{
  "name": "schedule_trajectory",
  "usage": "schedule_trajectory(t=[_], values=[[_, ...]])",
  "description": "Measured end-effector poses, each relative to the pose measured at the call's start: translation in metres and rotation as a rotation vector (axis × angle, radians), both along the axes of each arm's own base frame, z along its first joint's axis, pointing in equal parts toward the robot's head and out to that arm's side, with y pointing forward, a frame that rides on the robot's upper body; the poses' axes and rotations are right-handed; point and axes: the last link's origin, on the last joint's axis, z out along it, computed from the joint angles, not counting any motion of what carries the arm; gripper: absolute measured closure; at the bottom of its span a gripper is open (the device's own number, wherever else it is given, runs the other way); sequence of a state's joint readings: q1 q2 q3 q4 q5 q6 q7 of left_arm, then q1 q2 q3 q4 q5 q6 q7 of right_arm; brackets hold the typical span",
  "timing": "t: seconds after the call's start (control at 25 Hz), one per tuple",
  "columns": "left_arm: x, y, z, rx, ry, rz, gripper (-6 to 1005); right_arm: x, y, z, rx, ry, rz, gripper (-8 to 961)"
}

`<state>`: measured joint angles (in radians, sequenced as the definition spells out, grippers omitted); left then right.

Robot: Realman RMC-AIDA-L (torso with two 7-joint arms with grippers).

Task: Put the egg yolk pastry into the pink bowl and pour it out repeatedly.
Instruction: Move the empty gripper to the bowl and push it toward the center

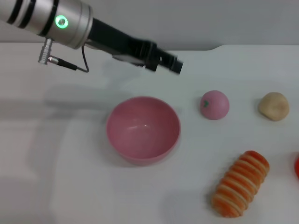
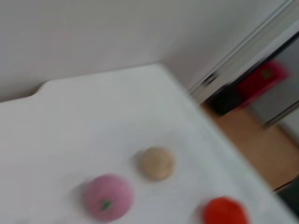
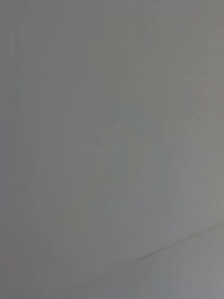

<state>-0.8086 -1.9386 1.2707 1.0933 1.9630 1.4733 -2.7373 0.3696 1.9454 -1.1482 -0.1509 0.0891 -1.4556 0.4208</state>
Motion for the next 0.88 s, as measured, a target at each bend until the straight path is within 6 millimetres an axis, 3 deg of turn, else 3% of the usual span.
schedule_trajectory(t=[0.28,0.4,0.56,0.88], values=[[0.001,-0.010,-0.014,0.067,0.479,-0.042,324,0.003,-0.004,-0.002,-0.006,0.001,-0.013,293],[0.003,-0.012,-0.022,0.079,0.605,-0.089,329,0.006,-0.008,-0.004,-0.006,0.006,-0.023,293],[0.002,-0.008,-0.025,0.110,0.615,-0.100,334,0.010,-0.014,-0.007,-0.006,0.012,-0.036,293],[-0.022,0.004,-0.029,0.119,0.580,-0.005,346,0.013,-0.022,-0.010,0.000,0.022,-0.048,293]])
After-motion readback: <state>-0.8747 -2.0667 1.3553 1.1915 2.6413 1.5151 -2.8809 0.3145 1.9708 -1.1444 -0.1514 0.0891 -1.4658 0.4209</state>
